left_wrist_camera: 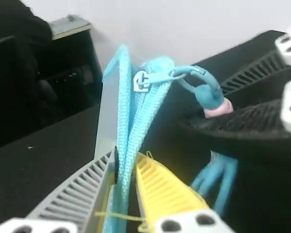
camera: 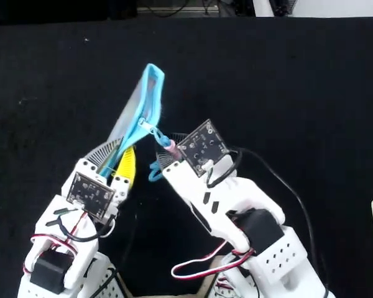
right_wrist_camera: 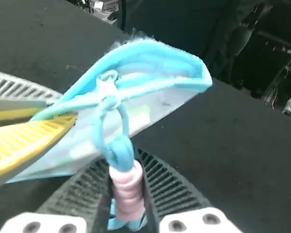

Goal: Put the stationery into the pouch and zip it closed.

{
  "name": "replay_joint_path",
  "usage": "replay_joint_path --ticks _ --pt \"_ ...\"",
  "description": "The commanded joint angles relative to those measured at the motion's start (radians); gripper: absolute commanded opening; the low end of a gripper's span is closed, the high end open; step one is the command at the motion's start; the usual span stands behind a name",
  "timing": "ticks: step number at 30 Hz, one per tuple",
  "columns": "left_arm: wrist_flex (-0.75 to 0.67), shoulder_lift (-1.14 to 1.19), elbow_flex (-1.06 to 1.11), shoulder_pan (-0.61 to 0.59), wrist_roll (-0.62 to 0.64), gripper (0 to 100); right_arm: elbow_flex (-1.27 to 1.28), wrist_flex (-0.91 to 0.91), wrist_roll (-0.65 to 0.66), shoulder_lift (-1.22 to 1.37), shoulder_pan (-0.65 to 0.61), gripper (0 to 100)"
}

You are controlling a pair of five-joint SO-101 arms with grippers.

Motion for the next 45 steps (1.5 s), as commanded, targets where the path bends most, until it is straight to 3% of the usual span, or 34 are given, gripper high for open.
replay_joint_path --ticks 1,14,26,31,34,37,45 --pt "0.046 0.014 0.035 0.007 0.006 3 0.001 0.014 -0.011 -0.050 0.031 1.1" --pt "0.061 0.014 0.041 0.010 0.006 3 0.088 -0.055 -0.011 -0.108 0.035 1.1" --pt "0.091 0.012 0.039 0.012 0.005 3 0.093 -0.074 -0.147 -0.137 0.210 1.1" --pt "0.091 0.012 0.042 0.022 0.003 3 0.088 -0.032 -0.095 -0.134 0.143 2.3" --pt "0.091 0.012 0.042 0.022 0.003 3 0.058 0.035 0.006 -0.124 0.044 10.2" --pt "0.091 0.012 0.044 0.022 0.003 3 0.044 0.066 0.020 -0.119 -0.009 15.8" --pt "0.124 0.012 0.048 0.022 -0.012 3 0.044 0.054 0.017 -0.128 -0.018 15.9"
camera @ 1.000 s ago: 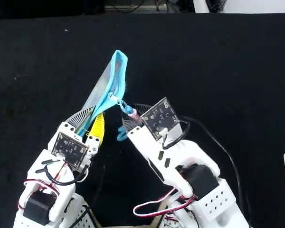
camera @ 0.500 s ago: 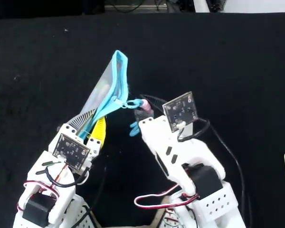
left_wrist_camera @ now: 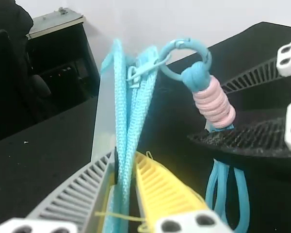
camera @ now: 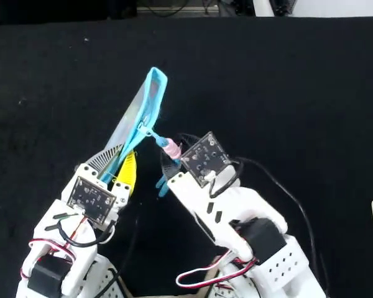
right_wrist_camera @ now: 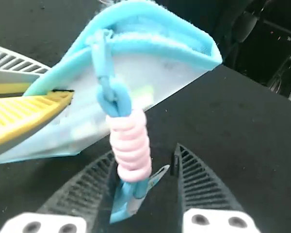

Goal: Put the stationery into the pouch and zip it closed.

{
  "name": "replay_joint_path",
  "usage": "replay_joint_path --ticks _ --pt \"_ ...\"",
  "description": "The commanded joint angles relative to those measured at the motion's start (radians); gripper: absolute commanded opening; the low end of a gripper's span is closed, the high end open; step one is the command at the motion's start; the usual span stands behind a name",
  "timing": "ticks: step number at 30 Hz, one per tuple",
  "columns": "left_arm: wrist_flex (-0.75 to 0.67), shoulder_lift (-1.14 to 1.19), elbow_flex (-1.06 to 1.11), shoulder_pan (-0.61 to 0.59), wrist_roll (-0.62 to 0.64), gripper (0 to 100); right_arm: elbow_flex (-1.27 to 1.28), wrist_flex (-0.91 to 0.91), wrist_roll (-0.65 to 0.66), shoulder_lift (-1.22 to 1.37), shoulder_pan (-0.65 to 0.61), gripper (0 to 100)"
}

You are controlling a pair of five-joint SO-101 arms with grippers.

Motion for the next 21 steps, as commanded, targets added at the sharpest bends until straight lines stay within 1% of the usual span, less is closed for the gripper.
replay_joint_path --ticks 1,4,8,10,14,21 --pt "0.054 0.012 0.053 0.008 -0.034 3 -0.061 -0.008 0.009 -0.002 -0.015 15.9" --pt "0.054 0.014 0.070 0.008 -0.063 3 -0.062 -0.008 0.009 -0.004 -0.015 16.2" --pt "0.054 0.014 0.084 0.010 -0.064 3 -0.076 -0.002 0.009 -0.004 -0.015 16.3" --pt "0.055 0.015 0.085 0.038 -0.068 3 -0.091 0.014 0.009 -0.004 -0.023 16.3" --pt "0.100 0.018 0.085 0.119 -0.130 3 -0.130 0.078 0.009 -0.004 -0.074 16.3" --pt "0.109 0.015 0.085 0.128 -0.137 3 -0.142 0.083 0.011 -0.004 -0.072 16.3"
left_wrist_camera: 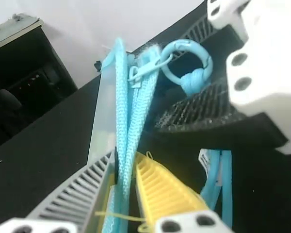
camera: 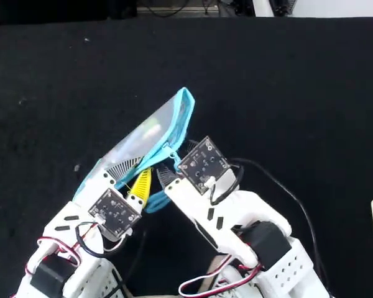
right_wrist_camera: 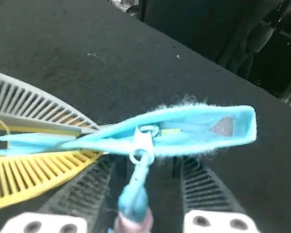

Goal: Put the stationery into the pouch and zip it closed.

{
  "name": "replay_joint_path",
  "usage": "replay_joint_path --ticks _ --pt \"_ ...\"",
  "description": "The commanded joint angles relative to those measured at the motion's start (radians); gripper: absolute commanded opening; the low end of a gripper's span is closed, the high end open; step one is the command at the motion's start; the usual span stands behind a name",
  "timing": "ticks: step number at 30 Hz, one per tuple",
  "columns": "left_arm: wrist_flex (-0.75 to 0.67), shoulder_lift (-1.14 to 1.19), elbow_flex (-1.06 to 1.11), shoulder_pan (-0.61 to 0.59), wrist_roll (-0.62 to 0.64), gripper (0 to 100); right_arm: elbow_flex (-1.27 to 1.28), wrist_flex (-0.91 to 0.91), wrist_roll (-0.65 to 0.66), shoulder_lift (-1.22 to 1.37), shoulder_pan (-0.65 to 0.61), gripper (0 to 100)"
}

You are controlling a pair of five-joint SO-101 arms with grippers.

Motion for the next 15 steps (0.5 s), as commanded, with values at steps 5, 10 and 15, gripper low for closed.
replay_joint_path --ticks 5,10,15 --pt "0.052 0.015 0.071 -0.002 -0.011 3 -0.064 -0.005 -0.017 -0.008 0.058 16.3" --pt "0.052 0.015 0.071 -0.004 -0.011 3 -0.051 0.002 -0.054 -0.124 0.071 16.0" --pt "0.049 0.015 0.071 -0.004 -0.011 3 -0.004 -0.009 -0.052 -0.173 0.071 15.9"
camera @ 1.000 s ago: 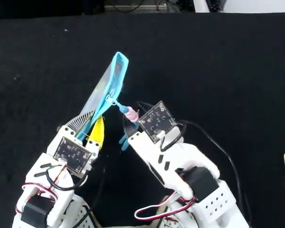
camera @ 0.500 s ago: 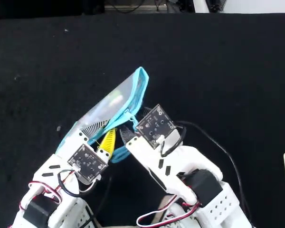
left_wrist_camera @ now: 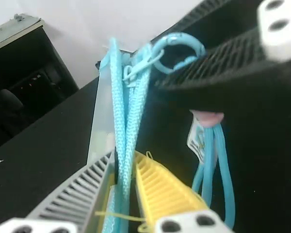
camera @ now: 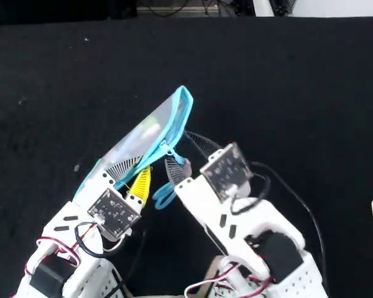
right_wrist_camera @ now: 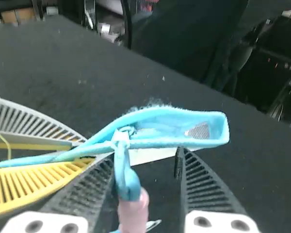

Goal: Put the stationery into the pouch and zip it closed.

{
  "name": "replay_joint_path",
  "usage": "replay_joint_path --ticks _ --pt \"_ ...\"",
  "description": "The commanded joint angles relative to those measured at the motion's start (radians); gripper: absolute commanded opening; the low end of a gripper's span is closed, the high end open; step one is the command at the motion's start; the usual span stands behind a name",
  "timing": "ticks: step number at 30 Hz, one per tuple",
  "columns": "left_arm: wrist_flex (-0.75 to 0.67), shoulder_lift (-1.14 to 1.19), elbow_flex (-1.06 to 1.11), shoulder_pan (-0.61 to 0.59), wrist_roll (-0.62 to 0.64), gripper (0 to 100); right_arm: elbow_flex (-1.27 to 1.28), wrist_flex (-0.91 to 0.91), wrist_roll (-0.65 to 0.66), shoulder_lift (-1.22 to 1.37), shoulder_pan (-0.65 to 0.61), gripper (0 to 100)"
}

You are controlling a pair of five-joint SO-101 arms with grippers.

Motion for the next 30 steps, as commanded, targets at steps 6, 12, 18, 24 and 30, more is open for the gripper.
replay_joint_path --ticks 6,12,18,24,30 --pt "0.046 0.015 0.071 -0.004 -0.008 3 0.010 -0.049 -0.015 0.001 0.021 15.8" --pt "0.049 0.015 0.071 -0.004 -0.009 3 0.010 -0.043 -0.015 -0.074 0.029 0.5" --pt "0.049 0.015 0.071 -0.004 -0.011 3 0.077 -0.049 -0.054 -0.239 0.110 1.1" --pt "0.044 0.015 0.071 -0.004 -0.011 3 0.110 -0.078 -0.064 -0.249 0.121 1.1" --pt "0.046 0.015 0.071 -0.004 -0.011 3 0.122 -0.132 -0.072 -0.114 0.121 1.1"
